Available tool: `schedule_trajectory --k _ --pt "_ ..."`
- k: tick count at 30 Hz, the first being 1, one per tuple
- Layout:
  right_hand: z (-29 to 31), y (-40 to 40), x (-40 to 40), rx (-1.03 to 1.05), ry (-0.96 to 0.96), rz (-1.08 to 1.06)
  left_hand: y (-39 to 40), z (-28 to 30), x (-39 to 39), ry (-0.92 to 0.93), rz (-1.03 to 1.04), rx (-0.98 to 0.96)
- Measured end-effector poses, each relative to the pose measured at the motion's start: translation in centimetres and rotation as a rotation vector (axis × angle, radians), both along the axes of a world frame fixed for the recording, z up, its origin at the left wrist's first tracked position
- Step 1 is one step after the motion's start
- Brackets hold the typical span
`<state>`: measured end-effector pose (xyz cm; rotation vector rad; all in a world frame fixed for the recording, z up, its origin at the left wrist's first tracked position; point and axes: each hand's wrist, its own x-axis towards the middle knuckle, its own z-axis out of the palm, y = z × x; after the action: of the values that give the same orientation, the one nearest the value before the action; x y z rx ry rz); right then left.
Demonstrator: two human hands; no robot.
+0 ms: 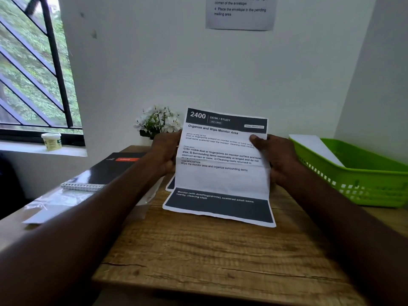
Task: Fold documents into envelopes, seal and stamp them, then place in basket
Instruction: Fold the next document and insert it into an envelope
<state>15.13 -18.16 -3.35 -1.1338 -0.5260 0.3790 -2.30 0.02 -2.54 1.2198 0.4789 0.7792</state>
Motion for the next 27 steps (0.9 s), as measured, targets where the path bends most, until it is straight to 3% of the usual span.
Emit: schedule_trajectory --k 3,7,14,27 --pt "-0.1 0.0 0.0 -0.005 -0.017 -0.013 0.8 0.1 -0.1 -0.055 -0.046 -0.024" --pt "0.0 -0.2 -0.5 -0.044 -0.096 -0.052 1.0 0.1 0.1 -0.003 -0.139 0.119" --pt "0.0 -0.7 -0.4 -0.197 -0.201 -0.24 1.2 -0.3 0.4 -0.006 0.026 0.147" --pt "0.7 -1.2 -1.5 -0.113 -0.085 -0.179 2.3 -0.3 1.1 -0.027 0.175 0.127"
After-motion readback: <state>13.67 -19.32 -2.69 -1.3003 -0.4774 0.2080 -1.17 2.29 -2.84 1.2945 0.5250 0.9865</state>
